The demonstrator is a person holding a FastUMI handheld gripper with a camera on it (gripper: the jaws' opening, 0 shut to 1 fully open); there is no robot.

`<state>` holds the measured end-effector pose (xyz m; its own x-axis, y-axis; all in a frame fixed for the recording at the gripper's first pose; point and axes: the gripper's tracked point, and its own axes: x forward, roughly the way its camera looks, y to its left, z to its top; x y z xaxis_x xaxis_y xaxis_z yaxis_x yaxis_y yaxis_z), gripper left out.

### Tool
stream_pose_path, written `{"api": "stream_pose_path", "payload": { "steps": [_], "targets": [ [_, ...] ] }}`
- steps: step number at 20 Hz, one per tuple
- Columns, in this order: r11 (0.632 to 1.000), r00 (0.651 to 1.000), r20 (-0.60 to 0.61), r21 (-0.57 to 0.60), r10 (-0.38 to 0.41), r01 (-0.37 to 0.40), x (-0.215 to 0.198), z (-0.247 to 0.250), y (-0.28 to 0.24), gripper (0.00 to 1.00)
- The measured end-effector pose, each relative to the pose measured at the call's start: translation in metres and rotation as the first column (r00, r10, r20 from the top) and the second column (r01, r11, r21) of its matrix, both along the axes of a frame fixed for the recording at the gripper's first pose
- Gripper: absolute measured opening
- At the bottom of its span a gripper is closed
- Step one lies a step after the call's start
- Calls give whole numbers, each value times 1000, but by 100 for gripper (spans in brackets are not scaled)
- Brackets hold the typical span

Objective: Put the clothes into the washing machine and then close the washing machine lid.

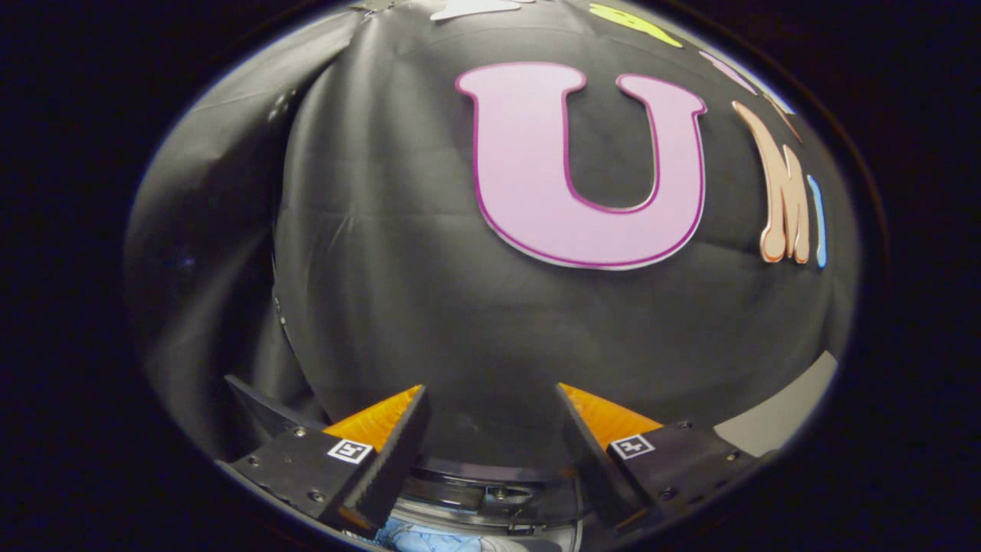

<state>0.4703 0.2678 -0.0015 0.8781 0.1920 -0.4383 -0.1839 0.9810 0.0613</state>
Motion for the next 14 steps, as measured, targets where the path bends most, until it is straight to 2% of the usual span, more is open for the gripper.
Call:
{"api": "stream_pose_path", "payload": {
  "steps": [1,4,14],
  "targets": [
    [999,1000,19,37,-17,16,5,-1,1,97],
    [994,1000,-23,105,-18,21,2,-5,5,97],
    [994,997,-68,105,38,-31,0,-5,5,98]
  ]
}}
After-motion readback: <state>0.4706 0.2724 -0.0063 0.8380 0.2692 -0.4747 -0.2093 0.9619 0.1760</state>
